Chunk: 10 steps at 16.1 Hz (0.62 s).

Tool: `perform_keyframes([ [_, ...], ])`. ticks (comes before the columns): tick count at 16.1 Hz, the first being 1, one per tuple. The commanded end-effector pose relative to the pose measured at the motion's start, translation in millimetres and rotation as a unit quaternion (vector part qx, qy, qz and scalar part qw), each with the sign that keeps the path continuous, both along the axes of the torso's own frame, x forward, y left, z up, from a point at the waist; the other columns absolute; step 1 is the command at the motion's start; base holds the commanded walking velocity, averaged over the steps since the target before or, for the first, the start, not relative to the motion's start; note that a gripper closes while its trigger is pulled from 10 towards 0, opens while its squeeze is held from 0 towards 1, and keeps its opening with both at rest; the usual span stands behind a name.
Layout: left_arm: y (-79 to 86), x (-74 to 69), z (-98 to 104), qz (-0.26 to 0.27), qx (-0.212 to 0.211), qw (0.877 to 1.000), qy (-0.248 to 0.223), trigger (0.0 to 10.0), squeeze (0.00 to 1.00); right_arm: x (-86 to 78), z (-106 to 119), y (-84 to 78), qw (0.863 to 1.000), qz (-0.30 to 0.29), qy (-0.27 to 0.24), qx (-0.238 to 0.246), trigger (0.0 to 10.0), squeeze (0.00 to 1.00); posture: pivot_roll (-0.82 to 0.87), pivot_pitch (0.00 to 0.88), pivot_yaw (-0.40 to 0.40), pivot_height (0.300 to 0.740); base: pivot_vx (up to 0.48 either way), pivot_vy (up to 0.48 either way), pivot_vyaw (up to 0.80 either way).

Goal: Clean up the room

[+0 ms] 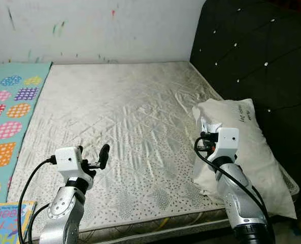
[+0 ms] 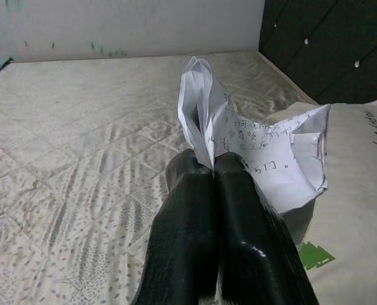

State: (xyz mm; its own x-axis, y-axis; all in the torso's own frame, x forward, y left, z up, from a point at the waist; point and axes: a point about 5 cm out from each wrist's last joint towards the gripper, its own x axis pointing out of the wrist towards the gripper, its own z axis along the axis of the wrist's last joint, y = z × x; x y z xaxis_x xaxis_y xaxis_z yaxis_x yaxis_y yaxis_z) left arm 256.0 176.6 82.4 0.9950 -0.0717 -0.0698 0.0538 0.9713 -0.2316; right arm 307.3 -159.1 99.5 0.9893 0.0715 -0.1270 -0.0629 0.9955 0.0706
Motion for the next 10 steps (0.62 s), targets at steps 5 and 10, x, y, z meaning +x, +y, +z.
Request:
perform_keyframes([
  [5,0.2,1.4,-0.8,0.001,0.004,1.0,0.006,10.0,0.0,0.3,0.9,1.1,1.0,0.005,-0.003,-0.001,10.0,0.0,-0.09,0.0,-0.055,0.74,0.0,0.0,0.59],
  [10,4.7,1.4,-0.3,0.013,0.015,1.0,0.004,10.0,0.0,-2.0,-2.2,3.2,1.0,0.016,0.008,-0.006,10.0,0.0,-0.09,0.0,-0.054,0.74,0.0,0.0,0.0],
])
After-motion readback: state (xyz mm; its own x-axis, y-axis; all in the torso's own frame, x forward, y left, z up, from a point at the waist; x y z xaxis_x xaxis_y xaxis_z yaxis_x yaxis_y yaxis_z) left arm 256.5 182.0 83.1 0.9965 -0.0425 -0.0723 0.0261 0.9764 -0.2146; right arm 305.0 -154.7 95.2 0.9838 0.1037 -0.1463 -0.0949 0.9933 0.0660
